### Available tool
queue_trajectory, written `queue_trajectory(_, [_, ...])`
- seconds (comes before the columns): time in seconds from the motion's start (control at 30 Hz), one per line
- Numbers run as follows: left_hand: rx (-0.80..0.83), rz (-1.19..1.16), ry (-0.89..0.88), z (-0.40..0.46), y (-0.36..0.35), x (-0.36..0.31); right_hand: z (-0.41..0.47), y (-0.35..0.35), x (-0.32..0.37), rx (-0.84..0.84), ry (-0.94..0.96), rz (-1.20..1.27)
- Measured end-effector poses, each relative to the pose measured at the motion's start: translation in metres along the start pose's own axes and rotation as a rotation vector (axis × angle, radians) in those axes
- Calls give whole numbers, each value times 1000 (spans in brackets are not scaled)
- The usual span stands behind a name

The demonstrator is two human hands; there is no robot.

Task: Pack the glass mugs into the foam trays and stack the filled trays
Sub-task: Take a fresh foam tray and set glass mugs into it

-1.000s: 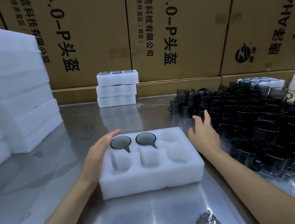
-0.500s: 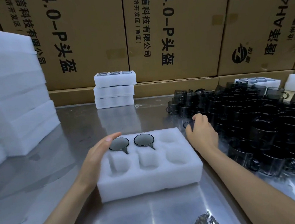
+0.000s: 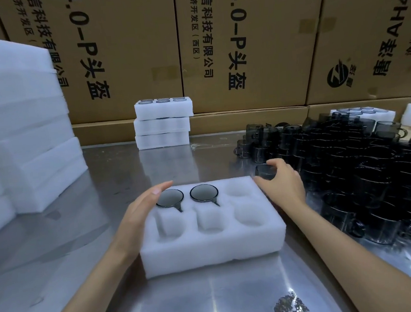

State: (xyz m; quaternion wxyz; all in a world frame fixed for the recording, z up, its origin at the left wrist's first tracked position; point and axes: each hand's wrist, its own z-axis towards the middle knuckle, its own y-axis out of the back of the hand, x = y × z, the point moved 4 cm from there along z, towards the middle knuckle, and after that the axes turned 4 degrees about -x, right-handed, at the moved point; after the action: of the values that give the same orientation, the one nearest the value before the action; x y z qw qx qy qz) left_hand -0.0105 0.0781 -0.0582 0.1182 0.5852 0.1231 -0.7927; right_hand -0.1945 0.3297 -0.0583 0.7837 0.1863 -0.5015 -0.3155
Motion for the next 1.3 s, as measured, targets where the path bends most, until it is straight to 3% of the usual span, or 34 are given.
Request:
queue_trajectory(0.13, [-2, 6, -8, -2, -2, -4, 5, 28, 29, -44, 92, 415])
queue_trajectory(0.2, [-1, 5, -7, -3, -3, -5, 0, 38, 46, -5, 169, 489])
queue_trajectory(0.43, [-2, 50, -3, -5, -3, -5, -30, 20, 72, 235, 359, 279])
queue_trajectory(0.77, [2, 91, -10, -7, -5, -11, -26, 21, 65, 494, 312, 312])
queue_trajectory(1.2, [-6, 136, -31, -5, -5, -14, -29, 22, 60, 620, 314, 266])
queue_trajectory(1.3, [-8, 166, -30, -6, -6, -18, -27, 27, 64, 528, 306, 373])
